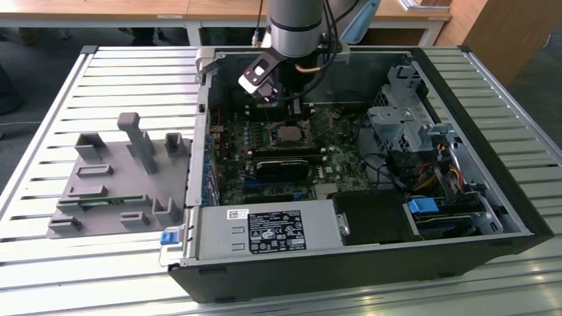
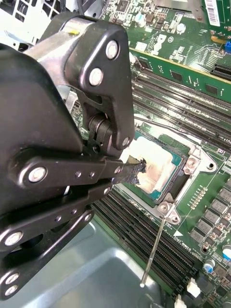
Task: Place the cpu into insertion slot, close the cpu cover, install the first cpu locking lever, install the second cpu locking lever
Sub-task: 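Close the cpu cover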
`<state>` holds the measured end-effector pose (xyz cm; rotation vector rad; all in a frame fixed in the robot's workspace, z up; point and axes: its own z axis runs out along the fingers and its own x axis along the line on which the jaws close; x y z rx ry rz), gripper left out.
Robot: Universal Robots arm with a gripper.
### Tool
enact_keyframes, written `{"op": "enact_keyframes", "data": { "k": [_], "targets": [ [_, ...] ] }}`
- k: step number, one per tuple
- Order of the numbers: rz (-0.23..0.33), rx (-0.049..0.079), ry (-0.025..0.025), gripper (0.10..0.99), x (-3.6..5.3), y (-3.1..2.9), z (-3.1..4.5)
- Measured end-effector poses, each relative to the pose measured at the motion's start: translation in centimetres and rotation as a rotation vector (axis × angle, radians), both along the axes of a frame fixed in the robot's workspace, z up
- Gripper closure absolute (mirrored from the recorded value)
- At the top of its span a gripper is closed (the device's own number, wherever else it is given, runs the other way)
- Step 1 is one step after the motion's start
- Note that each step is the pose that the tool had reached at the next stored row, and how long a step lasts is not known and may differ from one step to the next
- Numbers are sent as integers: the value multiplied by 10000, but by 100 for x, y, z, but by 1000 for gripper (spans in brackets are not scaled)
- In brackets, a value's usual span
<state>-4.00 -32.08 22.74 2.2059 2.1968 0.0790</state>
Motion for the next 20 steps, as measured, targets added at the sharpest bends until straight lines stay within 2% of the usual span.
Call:
{"op": "enact_keyframes", "data": {
  "k": [10,18,20],
  "targets": [
    [0,0,0,980,0,0,136],
    [0,0,0,980,0,0,344],
    [1,2,-1,980,0,0,361]
  ]
}}
